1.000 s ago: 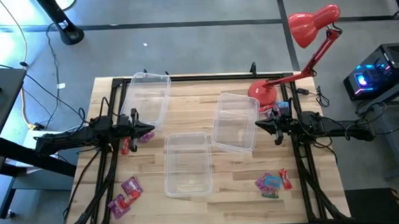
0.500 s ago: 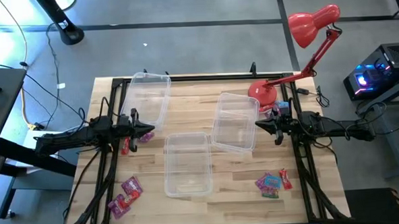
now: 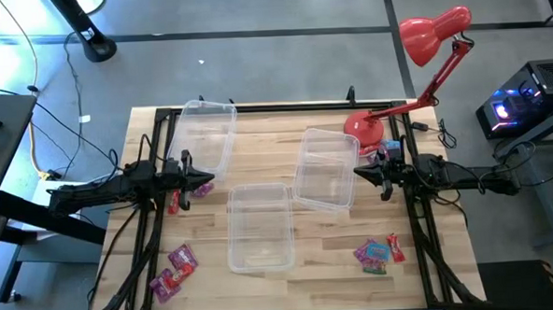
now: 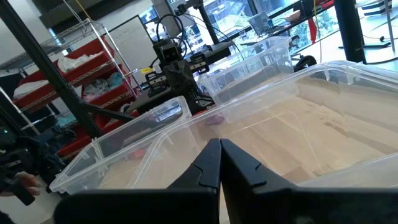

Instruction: Sort candy

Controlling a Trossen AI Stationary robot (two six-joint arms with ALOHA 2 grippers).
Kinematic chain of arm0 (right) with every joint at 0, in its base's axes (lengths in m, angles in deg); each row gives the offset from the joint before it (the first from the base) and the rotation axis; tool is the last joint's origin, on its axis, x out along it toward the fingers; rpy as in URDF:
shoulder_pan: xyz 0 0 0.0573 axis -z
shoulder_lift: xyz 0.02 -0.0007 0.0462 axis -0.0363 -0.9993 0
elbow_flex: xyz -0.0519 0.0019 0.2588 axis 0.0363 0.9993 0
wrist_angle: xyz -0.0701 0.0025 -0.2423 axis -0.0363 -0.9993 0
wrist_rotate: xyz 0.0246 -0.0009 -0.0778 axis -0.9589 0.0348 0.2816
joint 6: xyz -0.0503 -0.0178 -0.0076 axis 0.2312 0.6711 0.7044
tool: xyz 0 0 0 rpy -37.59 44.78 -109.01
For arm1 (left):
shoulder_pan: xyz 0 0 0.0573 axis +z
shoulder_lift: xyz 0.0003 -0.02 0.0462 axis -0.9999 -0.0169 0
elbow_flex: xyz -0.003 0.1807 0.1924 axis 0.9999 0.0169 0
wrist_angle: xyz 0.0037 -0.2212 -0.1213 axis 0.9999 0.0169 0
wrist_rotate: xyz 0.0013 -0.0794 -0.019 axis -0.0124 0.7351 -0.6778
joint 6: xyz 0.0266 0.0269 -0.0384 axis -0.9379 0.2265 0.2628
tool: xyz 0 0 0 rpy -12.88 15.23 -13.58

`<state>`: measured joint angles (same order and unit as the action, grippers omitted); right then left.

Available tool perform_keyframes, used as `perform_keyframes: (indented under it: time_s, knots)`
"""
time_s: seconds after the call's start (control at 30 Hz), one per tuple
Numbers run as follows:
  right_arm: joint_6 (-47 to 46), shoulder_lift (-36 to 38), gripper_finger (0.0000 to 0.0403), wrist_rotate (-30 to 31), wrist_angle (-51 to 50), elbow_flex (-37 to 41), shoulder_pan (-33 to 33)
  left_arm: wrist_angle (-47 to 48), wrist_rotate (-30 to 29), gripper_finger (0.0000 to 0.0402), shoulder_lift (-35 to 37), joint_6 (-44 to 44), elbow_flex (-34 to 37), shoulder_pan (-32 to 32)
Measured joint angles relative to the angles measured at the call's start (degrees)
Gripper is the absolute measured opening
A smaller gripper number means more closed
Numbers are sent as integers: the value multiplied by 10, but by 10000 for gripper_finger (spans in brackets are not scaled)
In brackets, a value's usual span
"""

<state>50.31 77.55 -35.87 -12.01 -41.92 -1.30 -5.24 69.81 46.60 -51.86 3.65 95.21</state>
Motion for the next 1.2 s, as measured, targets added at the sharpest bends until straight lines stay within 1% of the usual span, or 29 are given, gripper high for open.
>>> perform_keyframes:
  time_s: [0.43,0.5,0.53,0.63,0.8,0.87,0.93,1.03,1.1,1.2]
  knots:
    - [0,0,0,0,0,0,0,-1,0,0,0,0,0,0]
    - [0,0,0,0,0,0,0,-17,0,0,0,12,0,0]
    - [0,0,0,0,0,0,0,-37,-2,0,0,33,0,0]
    - [0,0,0,0,0,0,0,-138,-20,0,0,147,0,0]
    - [0,0,0,0,0,0,0,-302,-118,0,-3,239,0,0]
    - [0,0,0,0,0,0,0,-349,-139,0,-11,258,0,1]
    - [0,0,0,0,0,0,0,-367,-133,0,-28,264,-5,1]
    - [0,0,0,0,0,0,0,-367,-109,0,-66,283,-25,1]
    - [0,0,0,0,0,0,0,-367,-81,0,-100,287,-47,1]
    - [0,0,0,0,0,0,0,-367,-32,0,-162,279,-102,1]
